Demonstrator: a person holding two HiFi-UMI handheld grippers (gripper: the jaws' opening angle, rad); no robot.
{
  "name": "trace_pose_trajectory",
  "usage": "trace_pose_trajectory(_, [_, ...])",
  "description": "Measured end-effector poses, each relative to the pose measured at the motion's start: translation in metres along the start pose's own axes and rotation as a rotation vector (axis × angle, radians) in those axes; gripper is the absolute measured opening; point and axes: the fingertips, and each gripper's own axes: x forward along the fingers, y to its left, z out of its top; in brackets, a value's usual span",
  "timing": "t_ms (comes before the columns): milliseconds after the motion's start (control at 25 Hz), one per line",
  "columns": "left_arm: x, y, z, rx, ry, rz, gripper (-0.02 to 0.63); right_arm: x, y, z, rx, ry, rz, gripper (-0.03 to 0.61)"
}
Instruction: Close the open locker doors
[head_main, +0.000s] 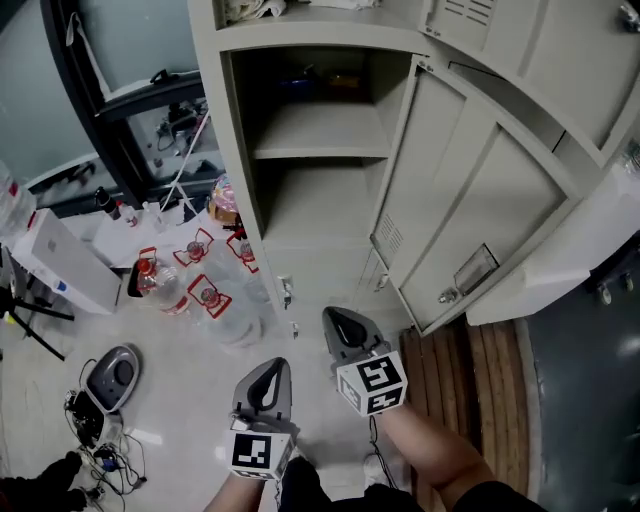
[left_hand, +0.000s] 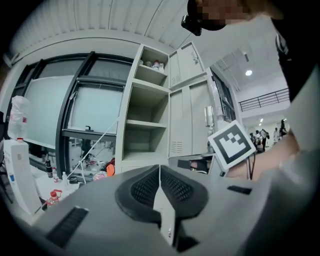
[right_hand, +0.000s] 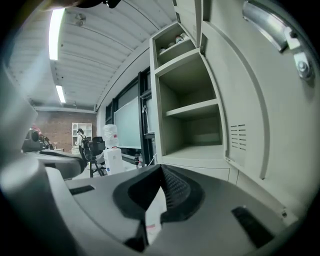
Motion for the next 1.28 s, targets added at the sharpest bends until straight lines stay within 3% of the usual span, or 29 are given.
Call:
trace_pose_trajectory(280, [-0.007,-0.029,0.026,-0.013,-0.007,0.018,0.005,-0.049,-0.005,0.024,0.036,0.003,0.034,0.002])
trace_pose_trajectory(720, [-0.024,-0.065,0.073,-0.044,-0.007,0.009,0.005,-0.110,-0.010,0.087,0.003,-0.060,0.057,0.002])
trace_pose_trajectory(1280, [-0.049,-0.135,0.138,-0.028,-0.111,-0.022,0.003,-0.200,-0.019,0.140,-0.055,-0.167,0.085,0.001])
